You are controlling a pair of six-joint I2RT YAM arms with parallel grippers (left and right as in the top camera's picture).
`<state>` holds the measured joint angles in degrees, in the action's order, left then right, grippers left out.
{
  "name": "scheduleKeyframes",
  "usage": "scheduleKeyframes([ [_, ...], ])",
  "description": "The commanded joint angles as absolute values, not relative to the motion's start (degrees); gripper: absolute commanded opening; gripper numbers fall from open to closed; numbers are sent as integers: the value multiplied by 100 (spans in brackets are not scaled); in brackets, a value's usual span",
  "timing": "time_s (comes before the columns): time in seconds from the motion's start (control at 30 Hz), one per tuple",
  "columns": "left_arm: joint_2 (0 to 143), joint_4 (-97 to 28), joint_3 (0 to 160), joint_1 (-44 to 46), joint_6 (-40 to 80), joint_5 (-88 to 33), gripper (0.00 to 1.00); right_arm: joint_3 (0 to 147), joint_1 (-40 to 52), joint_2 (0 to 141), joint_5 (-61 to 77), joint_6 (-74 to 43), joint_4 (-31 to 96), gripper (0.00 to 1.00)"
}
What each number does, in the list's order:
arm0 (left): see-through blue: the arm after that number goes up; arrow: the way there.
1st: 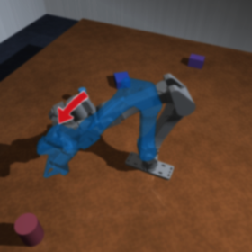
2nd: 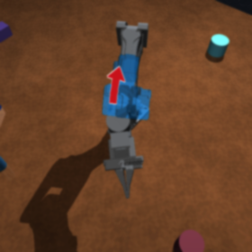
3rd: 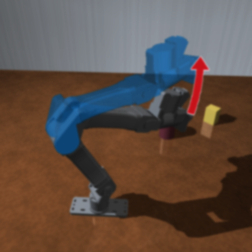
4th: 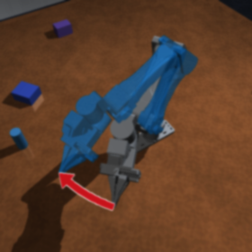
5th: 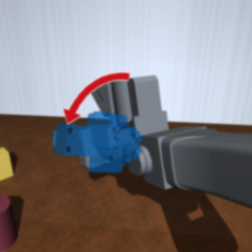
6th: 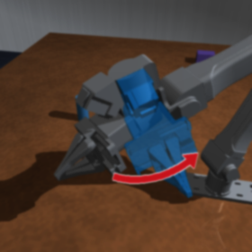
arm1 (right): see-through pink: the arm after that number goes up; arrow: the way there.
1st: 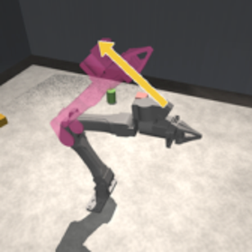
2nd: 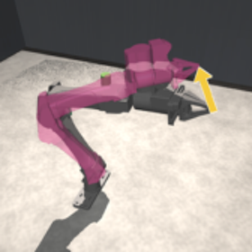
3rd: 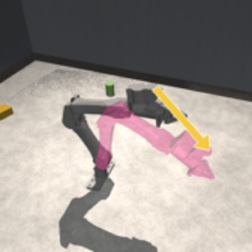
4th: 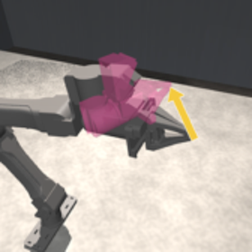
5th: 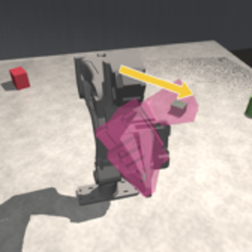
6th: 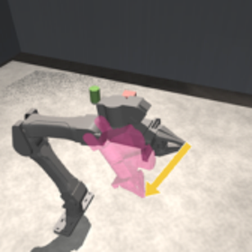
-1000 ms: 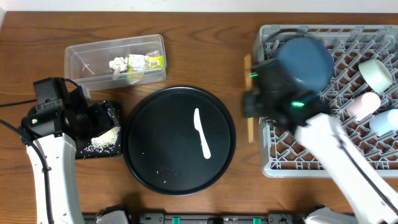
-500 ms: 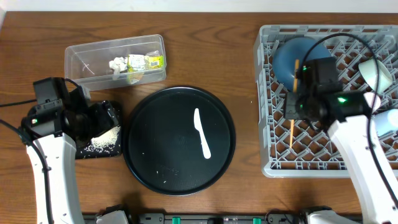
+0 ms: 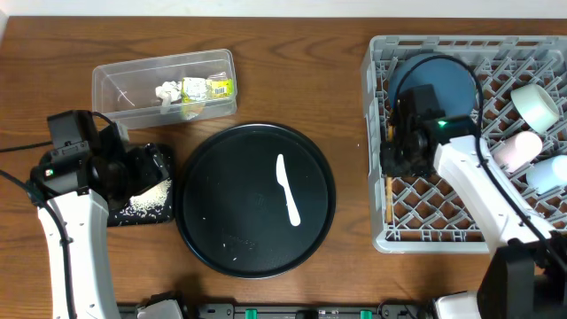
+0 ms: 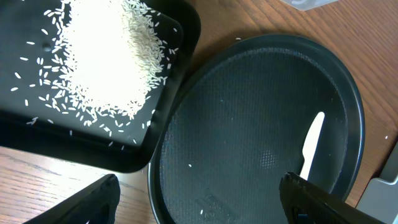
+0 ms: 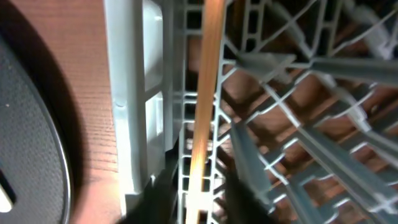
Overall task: Sort waste into correct bins and load items into the dishwasher rack
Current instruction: 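Insert the chopstick upright into the rack's left side and release, then grasp the white plastic knife on the platter with the right gripper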
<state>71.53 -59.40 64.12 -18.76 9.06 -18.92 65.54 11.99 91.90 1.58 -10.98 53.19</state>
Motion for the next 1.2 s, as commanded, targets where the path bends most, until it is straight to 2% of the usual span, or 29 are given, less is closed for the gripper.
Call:
scheduleKeyframes([
  [0.0, 7170, -5953, 6434, -1905, 934, -1876, 83, 6624, 1240, 9067, 196, -1063, 5374, 48],
  [0.17, 7170, -5953, 6434, -1905, 934, -1879, 83, 7207, 1243, 8458, 305, -1057, 5352, 57],
  [0.33, 7170, -5953, 6434, -1905, 934, -1876, 84, 7682, 1483, 8038, 1234, -631, 5109, 54],
  [0.47, 7170, -5953, 6434, -1905, 934, -1879, 84, 7655, 2053, 8119, 1288, -685, 5081, 54],
  [0.83, 7170, -5953, 6434, -1905, 934, -1879, 83, 7616, 3734, 9734, 1037, -1590, 4814, 54],
  [1.17, 7170, -5953, 6434, -1905, 937, -1879, 84, 7616, 4497, 10829, 718, -2058, 4580, 55],
])
